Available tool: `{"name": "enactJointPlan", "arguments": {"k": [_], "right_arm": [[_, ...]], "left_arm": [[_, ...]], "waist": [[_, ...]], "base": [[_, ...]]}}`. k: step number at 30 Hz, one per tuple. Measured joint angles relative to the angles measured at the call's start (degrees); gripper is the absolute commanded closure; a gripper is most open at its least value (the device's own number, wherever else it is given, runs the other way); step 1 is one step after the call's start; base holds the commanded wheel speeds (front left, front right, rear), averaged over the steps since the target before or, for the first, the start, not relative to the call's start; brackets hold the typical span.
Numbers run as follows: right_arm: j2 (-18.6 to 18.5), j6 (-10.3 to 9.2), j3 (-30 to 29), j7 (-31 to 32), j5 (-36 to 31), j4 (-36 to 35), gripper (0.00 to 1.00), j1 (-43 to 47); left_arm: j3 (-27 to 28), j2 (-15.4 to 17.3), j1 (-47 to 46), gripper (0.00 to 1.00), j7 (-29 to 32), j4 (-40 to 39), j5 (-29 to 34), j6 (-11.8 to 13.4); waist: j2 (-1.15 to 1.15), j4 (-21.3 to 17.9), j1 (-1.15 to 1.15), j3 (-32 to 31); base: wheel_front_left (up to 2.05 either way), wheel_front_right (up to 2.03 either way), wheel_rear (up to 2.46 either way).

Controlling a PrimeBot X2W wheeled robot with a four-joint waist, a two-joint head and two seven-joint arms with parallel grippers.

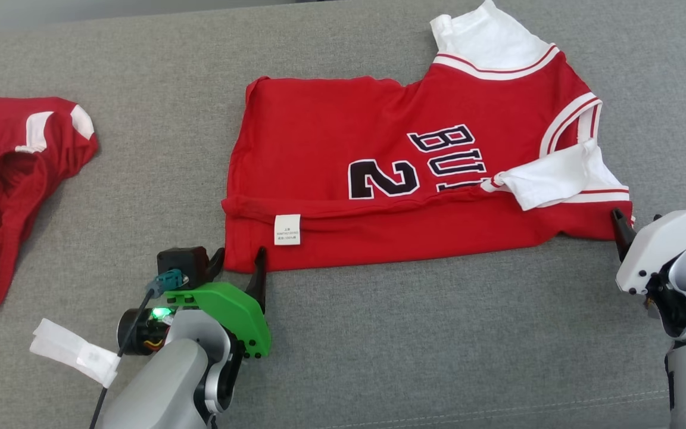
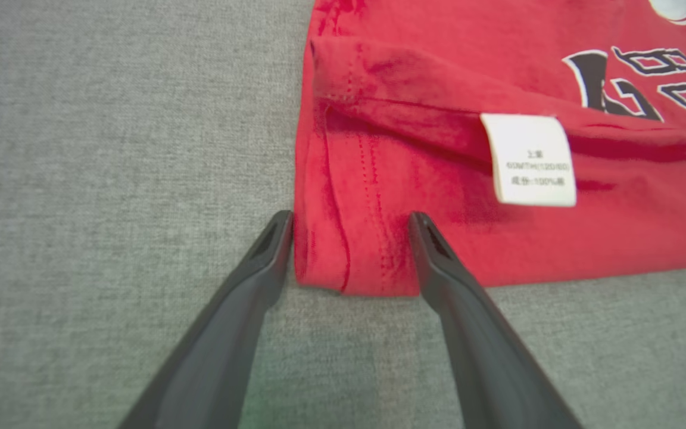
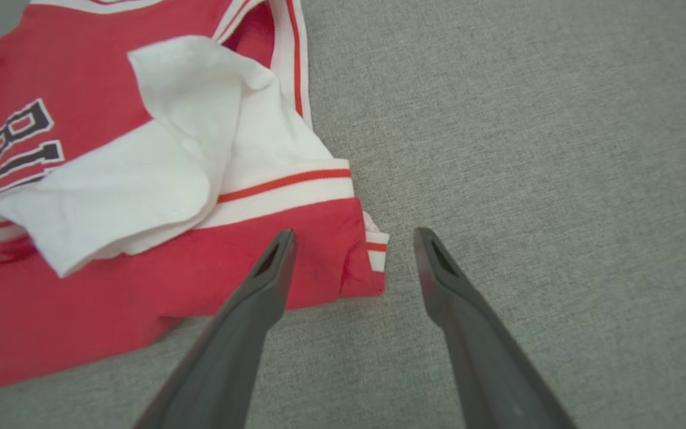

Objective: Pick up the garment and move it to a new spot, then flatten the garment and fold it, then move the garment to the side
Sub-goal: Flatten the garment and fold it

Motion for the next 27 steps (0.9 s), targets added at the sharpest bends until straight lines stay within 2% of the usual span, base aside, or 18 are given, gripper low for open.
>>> {"name": "enactJointPlan", "arguments": {"k": [6, 12, 13, 14, 15, 16, 22, 27], "right_arm": [[-0.8, 0.00, 0.9, -0.2, -0.4, 6.9, 0.00, -3.7], [-0.8, 0.00, 2.0, 1.7, 2.6, 10.9, 0.00, -5.9], [-1.0, -0.01, 2.1, 2.3, 3.2, 11.3, 0.22, -6.2], [-1.0, -0.02, 2.4, 2.7, 3.7, 11.5, 0.66, -6.3], [-1.1, -0.02, 2.6, 2.9, 4.4, 11.6, 1.00, -6.4], [-1.1, -0.02, 2.7, 2.8, 5.0, 11.6, 1.00, -6.4], [-1.5, 0.00, 2.5, 1.2, 6.5, 10.6, 1.00, -5.0], [-1.5, 0.01, 2.1, 1.9, 7.4, 5.8, 1.00, -0.8]], "left_arm": [[-1.1, -0.7, -2.2, 0.00, 1.2, 3.2, 0.5, -0.1], [-1.6, -1.3, -3.3, 0.00, 1.9, 5.0, 0.5, -0.7], [-1.7, -1.4, -3.4, 0.22, 2.2, 5.3, 0.5, -1.0], [-1.8, -1.4, -3.5, 0.50, 2.3, 5.5, 0.5, -1.1], [-1.8, -1.5, -3.5, 0.73, 2.3, 5.7, 0.4, -1.2], [-1.8, -1.6, -3.6, 1.00, 2.3, 5.9, 0.4, -1.4], [-1.7, -2.1, -3.1, 1.00, 1.9, 7.1, -1.1, -2.7], [-1.6, -1.5, -0.1, 1.00, 1.4, 6.1, -1.7, -3.1]], "waist": [[0.00, 0.2, 0.00, 1.1], [0.00, 0.6, 0.00, 1.6], [0.00, 0.6, 0.00, 1.6], [0.00, 0.6, 0.00, 1.6], [0.00, 0.5, 0.00, 1.6], [0.00, 0.5, 0.00, 1.5], [0.00, 0.5, 0.00, 0.2], [0.00, 0.7, 0.00, -1.8]], "base": [[0.00, 0.00, 0.00], [0.00, 0.00, 0.00], [0.00, 0.00, 0.00], [0.00, 0.00, 0.00], [0.00, 0.00, 0.00], [0.00, 0.00, 0.00], [0.00, 0.00, 0.00], [0.00, 0.00, 0.00]]}}
